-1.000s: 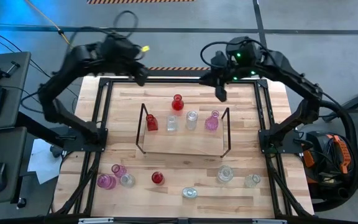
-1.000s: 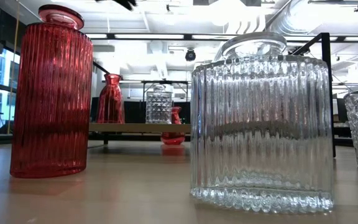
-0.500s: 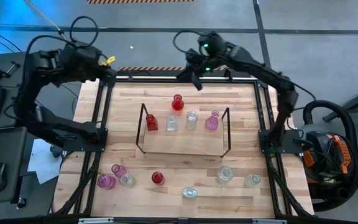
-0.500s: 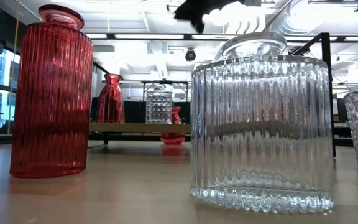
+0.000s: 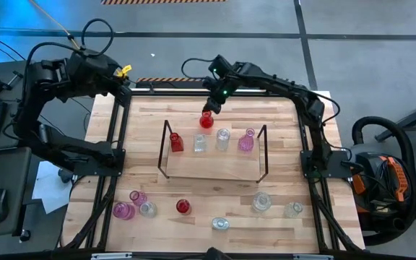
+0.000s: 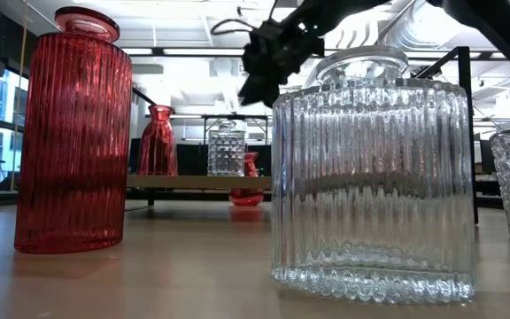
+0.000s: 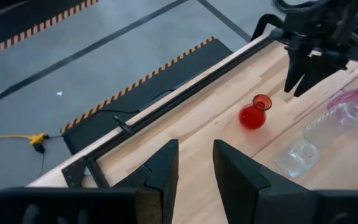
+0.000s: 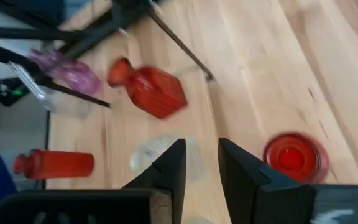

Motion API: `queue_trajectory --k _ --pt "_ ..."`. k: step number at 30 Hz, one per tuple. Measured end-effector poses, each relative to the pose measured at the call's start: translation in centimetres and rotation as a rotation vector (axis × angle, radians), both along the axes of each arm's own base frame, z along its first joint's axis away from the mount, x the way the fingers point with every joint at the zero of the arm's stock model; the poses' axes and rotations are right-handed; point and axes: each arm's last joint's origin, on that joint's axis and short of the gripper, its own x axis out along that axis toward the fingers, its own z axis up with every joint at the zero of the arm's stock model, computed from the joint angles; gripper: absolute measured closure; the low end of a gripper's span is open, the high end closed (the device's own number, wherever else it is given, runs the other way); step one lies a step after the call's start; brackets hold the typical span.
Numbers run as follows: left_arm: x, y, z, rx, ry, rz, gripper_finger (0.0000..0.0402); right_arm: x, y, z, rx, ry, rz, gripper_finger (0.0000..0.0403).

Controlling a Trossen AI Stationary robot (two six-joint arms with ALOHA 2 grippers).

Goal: Sort vases onto shelf
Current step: Put the red vase aligned with the other red vase on the shelf

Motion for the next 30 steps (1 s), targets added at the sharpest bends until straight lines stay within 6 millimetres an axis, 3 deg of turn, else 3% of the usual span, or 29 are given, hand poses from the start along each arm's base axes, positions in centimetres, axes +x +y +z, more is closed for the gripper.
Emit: queue_trajectory --k 10,17,22,30 --pt "0.0 0.0 0.0 0.012 0.022 -0.033 0.0312 -0.2 -0.3 -0.6 -0.126 0.078 -0.036 0.0251" --pt "0.1 0.0 0.0 0.011 0.024 -0.034 0.0312 -1.3 -0.3 -1.2 -0.134 0.158 0.030 0.0202" --pt "0.1 0.0 0.0 0.005 0.018 -0.026 0.0312 -2.3 0.0 -1.5 -0.119 0.253 0.053 0.0190" --pt "0.3 0.1 -0.1 0.015 0.041 -0.043 0.0312 0.0 -0.7 -2.6 -0.175 0.143 0.018 0.0190"
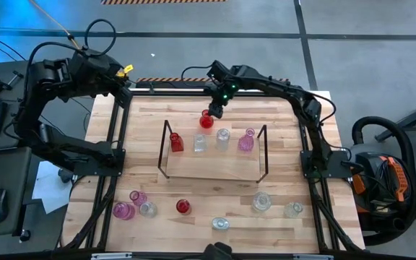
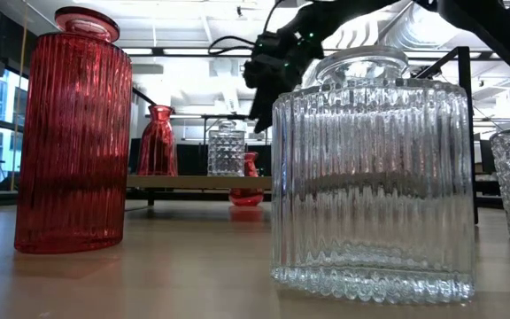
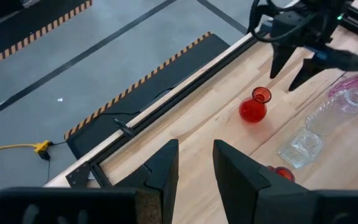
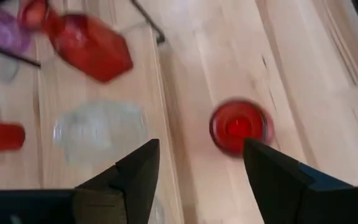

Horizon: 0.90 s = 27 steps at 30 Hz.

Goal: Sort vases onto shelf
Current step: Put the red vase aligned with the other red vase on the shelf

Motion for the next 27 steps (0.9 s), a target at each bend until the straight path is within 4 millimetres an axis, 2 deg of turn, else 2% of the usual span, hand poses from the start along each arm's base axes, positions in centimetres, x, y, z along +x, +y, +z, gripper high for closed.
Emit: queue_trajectory --k 5,11,27 --pt "0.4 0.2 -0.1 -0.007 0.007 0.003 0.0312 1.1 -0.8 -2.5 0.032 0.034 -0.062 0.0190" --pt "0.8 0.4 -0.3 -0.021 0.013 -0.004 0.0312 1.5 -1.2 -5.2 0.050 0.128 -0.091 0.0190" --pt "1.2 0.5 -0.4 -0.036 0.015 -0.014 0.0312 1.7 -1.2 -5.4 0.098 0.110 -0.111 0.0190"
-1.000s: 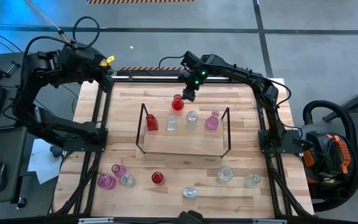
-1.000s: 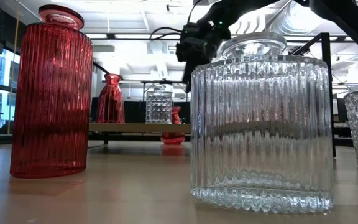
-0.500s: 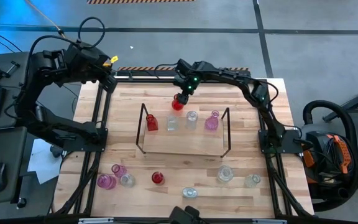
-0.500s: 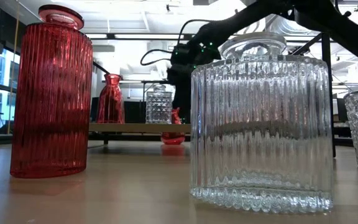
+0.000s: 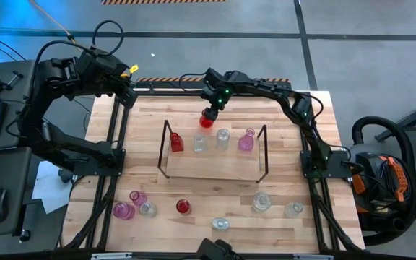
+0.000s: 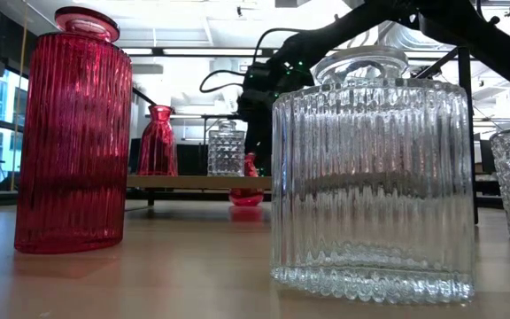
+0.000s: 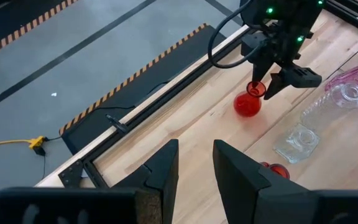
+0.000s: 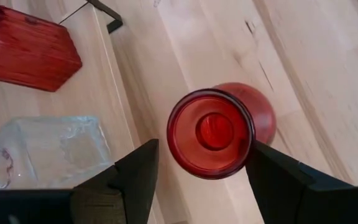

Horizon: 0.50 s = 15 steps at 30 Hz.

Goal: Sort vases onto shelf
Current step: Put the red vase aligned with the other red vase on the shelf

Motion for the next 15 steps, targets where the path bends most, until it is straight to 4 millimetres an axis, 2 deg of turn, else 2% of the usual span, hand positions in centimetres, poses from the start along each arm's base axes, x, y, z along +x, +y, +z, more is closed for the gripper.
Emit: queue_trajectory --k 8,15 --pt "0.0 0.0 0.0 0.000 0.000 -0.001 0.0312 -0.4 -0.5 0.1 0.112 -0.036 -0.026 0.0190" --pt "0.0 0.0 0.0 0.000 0.000 0.000 0.0312 -1.0 -1.6 0.4 0.117 -0.040 -0.076 0.0190"
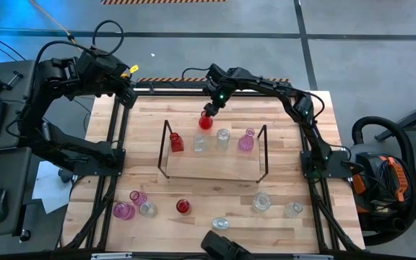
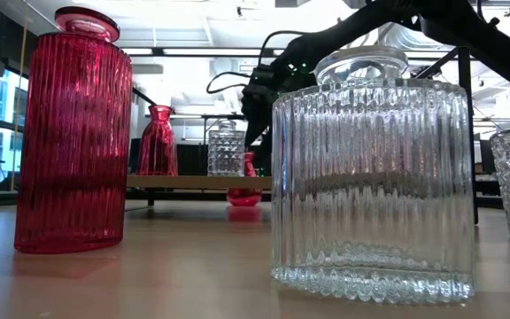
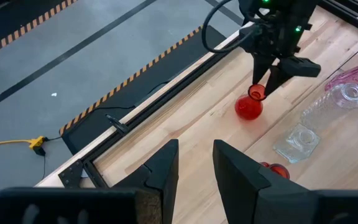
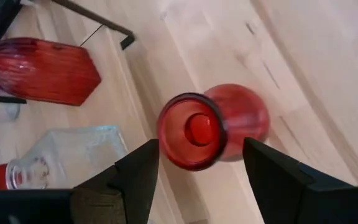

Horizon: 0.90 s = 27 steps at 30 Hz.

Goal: Sort vases onto shelf
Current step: Put the red vase aligned with the other red vase on the shelf

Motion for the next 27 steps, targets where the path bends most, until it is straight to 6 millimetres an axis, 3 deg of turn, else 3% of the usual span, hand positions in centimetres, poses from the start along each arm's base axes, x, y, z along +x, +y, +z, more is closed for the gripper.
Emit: queue_trajectory --k 7,27 --pt "0.00 0.00 0.00 0.000 0.000 0.000 0.0312 -0.20 -0.82 0.01 -0.047 0.015 -0.059 0.0190" --pt "0.01 -0.01 0.00 -0.004 -0.002 -0.002 0.0312 0.57 -0.04 -0.34 -0.111 0.024 -0.026 0.0194"
